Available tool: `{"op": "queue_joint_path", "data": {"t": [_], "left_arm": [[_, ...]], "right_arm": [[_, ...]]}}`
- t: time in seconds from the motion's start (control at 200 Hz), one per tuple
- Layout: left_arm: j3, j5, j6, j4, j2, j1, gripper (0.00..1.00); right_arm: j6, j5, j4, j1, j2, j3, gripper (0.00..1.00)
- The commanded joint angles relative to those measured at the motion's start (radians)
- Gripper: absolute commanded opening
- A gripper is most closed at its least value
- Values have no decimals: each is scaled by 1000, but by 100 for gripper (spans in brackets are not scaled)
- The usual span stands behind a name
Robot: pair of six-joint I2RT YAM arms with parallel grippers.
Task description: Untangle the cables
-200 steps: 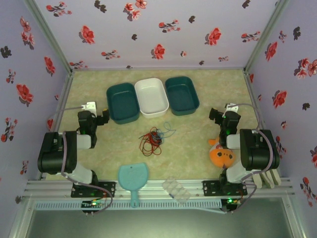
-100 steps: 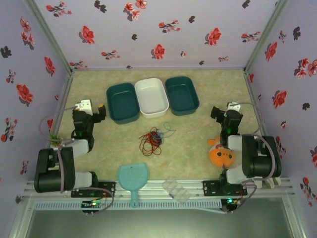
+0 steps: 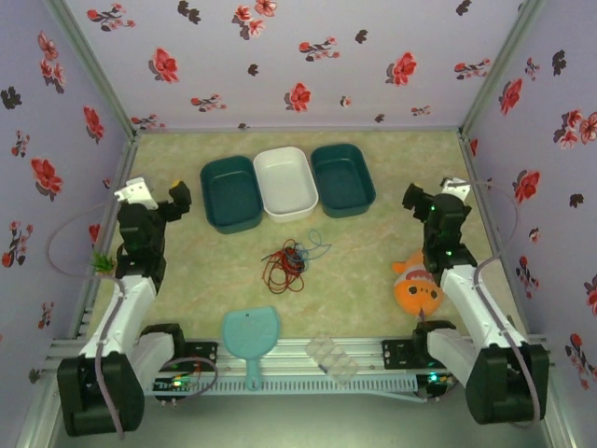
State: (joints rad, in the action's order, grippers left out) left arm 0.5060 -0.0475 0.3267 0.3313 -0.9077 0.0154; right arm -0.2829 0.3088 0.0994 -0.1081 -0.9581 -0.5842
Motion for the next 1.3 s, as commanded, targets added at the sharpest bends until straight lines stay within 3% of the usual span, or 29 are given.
{"op": "queue_joint_path", "data": {"t": [0.0,0.26,0.42,0.875,1.295], "left_arm": [[46,44,109,-231,50,-56,100],[49,-108,197,-386,141,-339,100],[40,-164,260,-398,135,-479,100],[71,-202,284,-390,-46,-746,100],[134,-99,230,-374,-222,-834,100]], "right_arm": [[-57,55,-286,-85,15,-76,99],[-176,136,-501,-400,-40,-191,99],[-214,108,-571,-499,-129,-261,99],[-242,-117,-541,-524,-245,-294,95],[-183,-302,-488,-524,-388,-345,78]]}}
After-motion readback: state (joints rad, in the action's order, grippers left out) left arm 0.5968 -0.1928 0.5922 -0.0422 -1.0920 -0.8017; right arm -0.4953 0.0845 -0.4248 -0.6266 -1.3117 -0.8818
